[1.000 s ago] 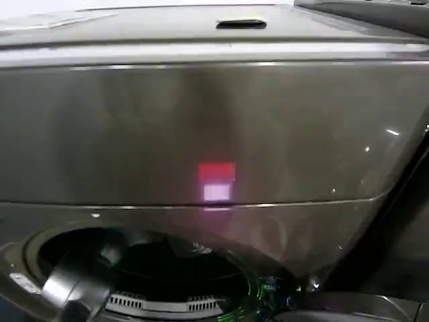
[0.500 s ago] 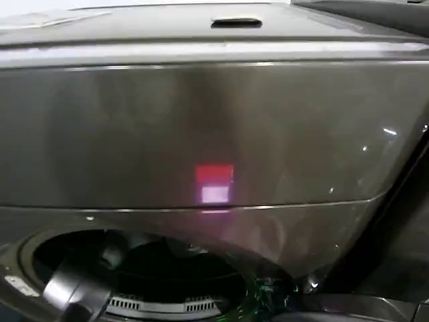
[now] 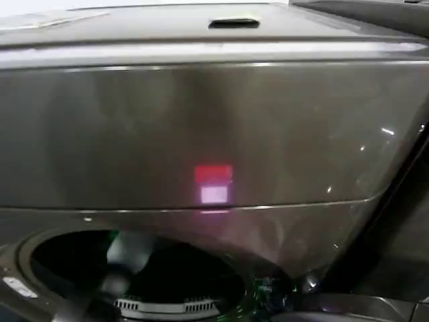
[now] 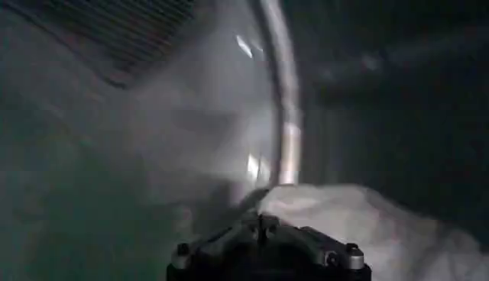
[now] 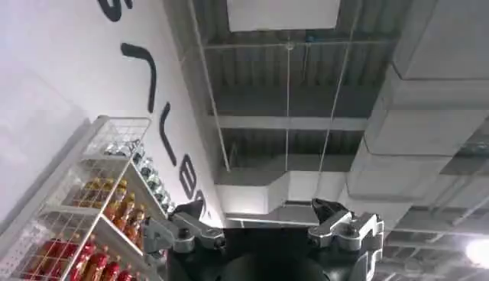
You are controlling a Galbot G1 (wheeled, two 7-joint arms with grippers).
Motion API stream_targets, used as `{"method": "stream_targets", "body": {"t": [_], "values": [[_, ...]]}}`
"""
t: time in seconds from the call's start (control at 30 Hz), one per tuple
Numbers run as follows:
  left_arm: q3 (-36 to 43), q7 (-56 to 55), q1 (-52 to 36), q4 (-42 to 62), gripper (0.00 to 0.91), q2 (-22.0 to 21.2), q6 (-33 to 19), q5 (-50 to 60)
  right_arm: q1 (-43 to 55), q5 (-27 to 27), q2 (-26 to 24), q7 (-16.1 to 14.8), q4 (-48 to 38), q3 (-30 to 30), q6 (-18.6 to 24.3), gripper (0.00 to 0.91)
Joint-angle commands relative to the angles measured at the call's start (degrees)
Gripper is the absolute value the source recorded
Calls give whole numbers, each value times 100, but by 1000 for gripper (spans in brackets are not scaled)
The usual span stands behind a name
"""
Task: Grasp the clothes from the dryer.
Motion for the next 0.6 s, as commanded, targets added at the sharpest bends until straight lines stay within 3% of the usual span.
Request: {"method": "stream_targets", "body": {"t": [0.03,0.27,0.37,0.47,0.6], "values": [[-900,-2605,1265,-1937,0,-151,-443,-659,9,4,-10,21,9,-22,5,907],[-1100,-3170,2055,-2813,0,-196,-1286,-573,-48,-321,-3,45,22,90,-241,907],[-1154,-3180,2263,-3105,0,-195,-1231,-626,-46,-335,-37,22,69,131,-237,907],[-1129,-3166,2340,-3162,0,-200,-1203,-623,-28,-263,-30,38,164,160,-538,907],[-1096,-3142,2355,-3161,0,-226,-1099,-639,-82,-155,-19,44,77,156,-255,907]]}}
